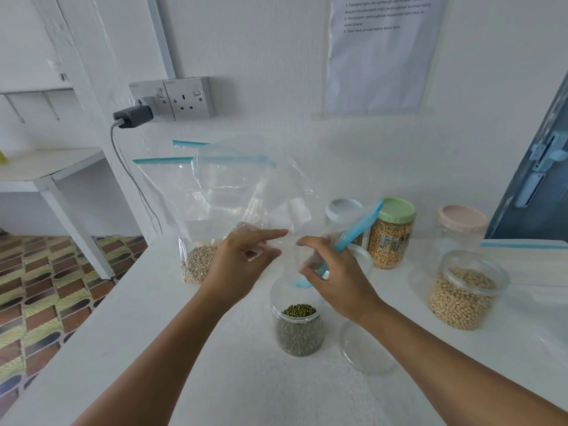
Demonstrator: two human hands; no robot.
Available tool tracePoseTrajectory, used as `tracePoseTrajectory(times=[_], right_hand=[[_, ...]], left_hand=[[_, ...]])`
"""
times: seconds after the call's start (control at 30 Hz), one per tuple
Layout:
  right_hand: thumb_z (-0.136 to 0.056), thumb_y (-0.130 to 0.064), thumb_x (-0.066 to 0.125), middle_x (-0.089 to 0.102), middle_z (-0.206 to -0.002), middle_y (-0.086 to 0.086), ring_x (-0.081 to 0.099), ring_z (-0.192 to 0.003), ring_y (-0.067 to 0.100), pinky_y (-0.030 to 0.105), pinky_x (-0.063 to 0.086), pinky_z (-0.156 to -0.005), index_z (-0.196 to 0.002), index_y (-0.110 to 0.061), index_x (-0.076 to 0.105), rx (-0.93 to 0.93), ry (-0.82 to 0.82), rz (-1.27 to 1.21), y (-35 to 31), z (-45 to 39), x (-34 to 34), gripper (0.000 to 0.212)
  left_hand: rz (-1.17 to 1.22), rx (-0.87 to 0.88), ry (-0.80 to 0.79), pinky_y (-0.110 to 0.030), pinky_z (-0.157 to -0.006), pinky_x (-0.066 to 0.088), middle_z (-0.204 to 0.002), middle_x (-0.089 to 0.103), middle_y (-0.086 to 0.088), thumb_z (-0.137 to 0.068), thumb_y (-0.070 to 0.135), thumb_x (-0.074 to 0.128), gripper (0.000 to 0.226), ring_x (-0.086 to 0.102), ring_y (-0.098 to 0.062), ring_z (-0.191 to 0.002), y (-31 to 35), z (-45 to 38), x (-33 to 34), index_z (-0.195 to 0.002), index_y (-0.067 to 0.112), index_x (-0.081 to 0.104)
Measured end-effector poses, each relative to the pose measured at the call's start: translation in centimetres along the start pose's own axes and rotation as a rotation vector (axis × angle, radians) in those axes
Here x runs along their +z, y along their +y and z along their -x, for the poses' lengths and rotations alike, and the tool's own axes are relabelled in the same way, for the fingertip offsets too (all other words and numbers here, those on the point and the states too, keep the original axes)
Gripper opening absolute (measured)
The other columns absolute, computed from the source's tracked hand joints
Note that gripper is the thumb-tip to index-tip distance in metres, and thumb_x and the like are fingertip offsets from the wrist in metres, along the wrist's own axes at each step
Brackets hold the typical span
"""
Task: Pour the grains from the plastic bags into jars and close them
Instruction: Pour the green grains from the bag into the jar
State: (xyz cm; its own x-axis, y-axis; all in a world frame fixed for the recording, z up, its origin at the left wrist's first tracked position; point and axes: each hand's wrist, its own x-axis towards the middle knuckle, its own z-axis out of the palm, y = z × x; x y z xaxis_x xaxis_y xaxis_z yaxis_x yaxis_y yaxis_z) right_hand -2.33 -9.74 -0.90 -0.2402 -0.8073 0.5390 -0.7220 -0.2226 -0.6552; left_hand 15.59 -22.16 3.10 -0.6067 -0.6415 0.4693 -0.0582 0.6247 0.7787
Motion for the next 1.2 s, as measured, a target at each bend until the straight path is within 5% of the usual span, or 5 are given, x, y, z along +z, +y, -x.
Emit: tracePoseTrajectory(times=[0.23,0.5,0.7,0.93,1.2], right_hand=[[-0.093,-0.023,0.077,0.055,-0.112,-0.004,0.062,-0.092,0.002,0.018,0.053,-0.081,-0.131,-0.044,0.051,0.169,-0.05,-0.219,-0.7,-0.1,-0.7,0.051],[-0.078,-0.019,0.091,0.049,-0.123,-0.004,0.07,-0.107,0.008,0.022,0.057,-0.091,-0.136,-0.049,0.044,0.259,-0.051,-0.31,0.3,0.4,0.1,0.08],[-0.086,-0.018,0.083,0.047,-0.11,-0.01,0.054,-0.105,0.003,0.002,0.042,-0.087,-0.136,-0.055,0.032,0.208,-0.024,-0.071,0.0,0.1,0.7,0.08],[-0.095,-0.009,0.068,0.045,-0.12,-0.015,0.054,-0.109,0.004,0.014,0.049,-0.093,-0.14,-0.058,0.031,0.145,-0.087,-0.084,0.6,0.6,0.7,0.076],[-0.083,-0.025,0.086,0.043,-0.106,-0.009,0.049,-0.098,0.007,0.009,0.044,-0.086,-0.137,-0.056,0.032,0.194,-0.047,-0.048,0.8,0.5,0.7,0.082]], left_hand=[[-0.012,-0.003,0.048,-0.027,-0.07,0.057,-0.106,0.06,0.009,-0.098,0.021,0.072,0.046,0.063,-0.011,-0.073,0.3,-0.4,-0.2,-0.129,0.055,0.066],[0.08,0.005,-0.088,-0.034,-0.085,0.063,-0.124,0.054,-0.003,-0.088,0.0,0.08,0.109,0.077,-0.02,-0.087,0.8,-0.2,0.2,-0.151,0.067,0.022],[-0.142,0.108,-0.034,-0.034,-0.085,0.06,-0.109,0.055,0.001,-0.082,0.022,0.089,0.107,0.063,-0.013,-0.087,0.5,-0.1,1.0,-0.15,0.069,0.021],[-0.055,0.046,-0.073,-0.045,-0.083,0.063,-0.119,0.057,0.006,-0.087,0.021,0.085,0.099,0.074,-0.021,-0.09,-0.3,-0.4,0.8,-0.153,0.063,0.025],[-0.065,0.04,-0.057,-0.041,-0.079,0.064,-0.124,0.058,0.008,-0.086,0.016,0.085,0.1,0.073,-0.019,-0.088,-0.6,-0.6,1.0,-0.154,0.06,0.025]])
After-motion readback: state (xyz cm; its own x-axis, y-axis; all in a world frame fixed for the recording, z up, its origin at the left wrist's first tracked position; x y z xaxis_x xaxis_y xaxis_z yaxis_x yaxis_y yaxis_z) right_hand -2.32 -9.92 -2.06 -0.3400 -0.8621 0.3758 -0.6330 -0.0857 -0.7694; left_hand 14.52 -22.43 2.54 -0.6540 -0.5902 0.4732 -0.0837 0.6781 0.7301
